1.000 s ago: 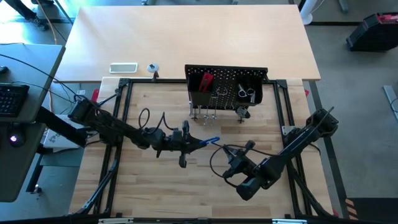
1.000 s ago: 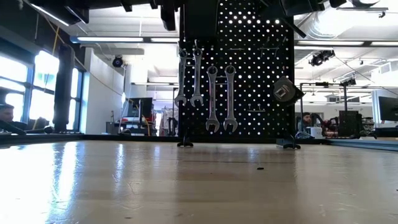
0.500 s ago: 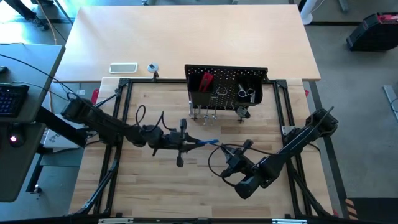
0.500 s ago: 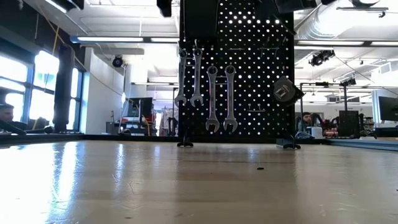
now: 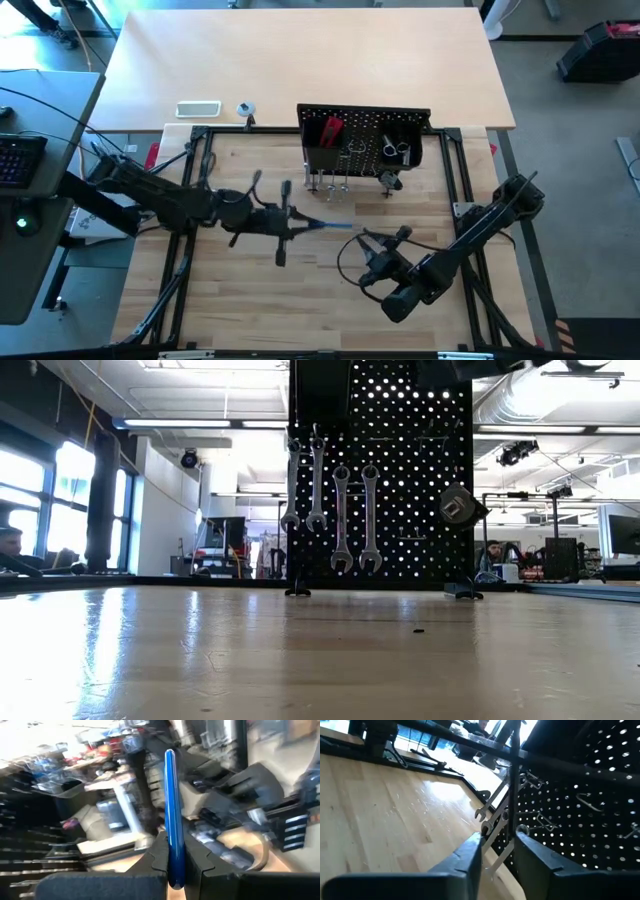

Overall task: Hang tools onto peg board
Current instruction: Put the pick tool into the peg board

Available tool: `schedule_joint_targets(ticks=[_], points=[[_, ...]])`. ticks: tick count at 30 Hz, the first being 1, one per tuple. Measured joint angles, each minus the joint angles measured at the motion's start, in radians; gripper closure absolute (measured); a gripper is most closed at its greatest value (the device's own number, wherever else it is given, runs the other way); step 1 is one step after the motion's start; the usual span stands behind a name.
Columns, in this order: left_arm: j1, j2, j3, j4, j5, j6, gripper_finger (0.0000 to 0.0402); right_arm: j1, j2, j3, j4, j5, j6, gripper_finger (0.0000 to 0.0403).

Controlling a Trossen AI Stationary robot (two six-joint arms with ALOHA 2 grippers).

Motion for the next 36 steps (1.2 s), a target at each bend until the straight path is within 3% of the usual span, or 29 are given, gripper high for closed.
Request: schedule_joint_targets(ticks=[7, 13, 21, 25, 36], points=[[0.004, -0.105, 0.147, -0.240, -0.110, 0.056, 0.0391, 0.016, -0.008, 0.000, -0.011, 0.004, 0.001, 0.0273], [0.006, -0.154, 0.366, -0.453, -0.199, 0.124, 0.0392, 0.017, -0.008, 0.000, -0.012, -0.020, 0.005, 0.0273], [0.102, -0.126, 0.662, -0.708, -0.208, 0.097, 0.0392, 0.015, -0.008, 0.001, -0.008, -0.041, 0.023, 0.0273], [0.177, -0.090, 0.759, -0.794, -0.186, 0.089, 0.0392, 0.014, -0.008, 0.001, -0.007, -0.043, 0.032, 0.0273], [0.391, 0.083, 0.925, -1.064, 0.022, -0.033, 0.0392, 0.014, -0.008, 0.001, -0.007, -0.087, 0.062, 0.0273]])
